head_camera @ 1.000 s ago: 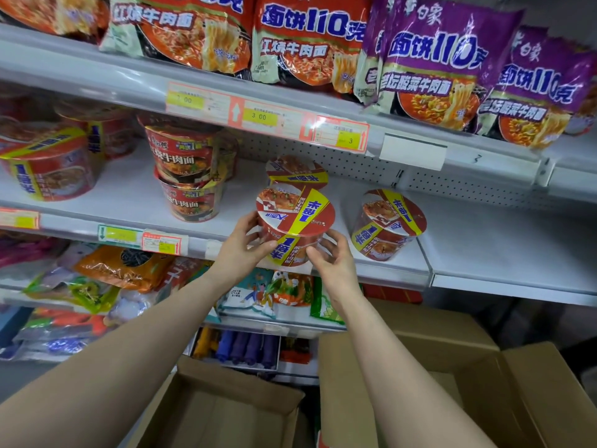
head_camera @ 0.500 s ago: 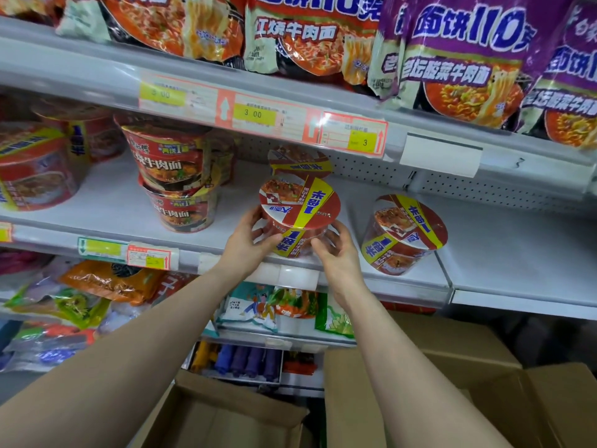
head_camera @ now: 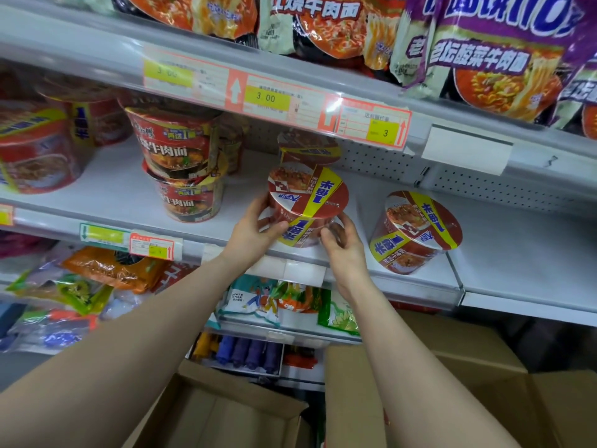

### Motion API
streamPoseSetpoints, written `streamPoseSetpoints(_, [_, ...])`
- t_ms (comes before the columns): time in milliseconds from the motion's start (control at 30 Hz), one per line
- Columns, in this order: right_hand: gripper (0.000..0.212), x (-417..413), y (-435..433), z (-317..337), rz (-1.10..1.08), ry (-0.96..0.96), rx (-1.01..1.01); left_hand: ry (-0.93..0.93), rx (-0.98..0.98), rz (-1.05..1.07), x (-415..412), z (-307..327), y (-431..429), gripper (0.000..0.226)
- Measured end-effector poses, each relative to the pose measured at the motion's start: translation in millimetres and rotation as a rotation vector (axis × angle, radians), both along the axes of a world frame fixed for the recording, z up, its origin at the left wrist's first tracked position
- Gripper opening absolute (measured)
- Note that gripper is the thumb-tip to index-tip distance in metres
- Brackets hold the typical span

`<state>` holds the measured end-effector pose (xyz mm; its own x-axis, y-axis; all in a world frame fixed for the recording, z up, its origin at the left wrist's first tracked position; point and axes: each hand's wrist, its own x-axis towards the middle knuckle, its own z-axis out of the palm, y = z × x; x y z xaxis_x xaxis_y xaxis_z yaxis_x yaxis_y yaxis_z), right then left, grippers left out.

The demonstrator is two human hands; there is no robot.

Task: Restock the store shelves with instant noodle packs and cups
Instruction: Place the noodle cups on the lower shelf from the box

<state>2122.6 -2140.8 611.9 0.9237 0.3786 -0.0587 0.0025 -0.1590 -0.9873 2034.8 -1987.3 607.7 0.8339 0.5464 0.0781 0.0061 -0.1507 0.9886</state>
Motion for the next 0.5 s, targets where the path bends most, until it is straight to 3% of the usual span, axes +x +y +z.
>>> streamPoseSetpoints(500, [0.05, -10.0, -4.4, -0.5, -0.002, 0.015, 0.009, 0.01, 0.008, 0.031, -10.7, -2.6, -17.6, 0.069])
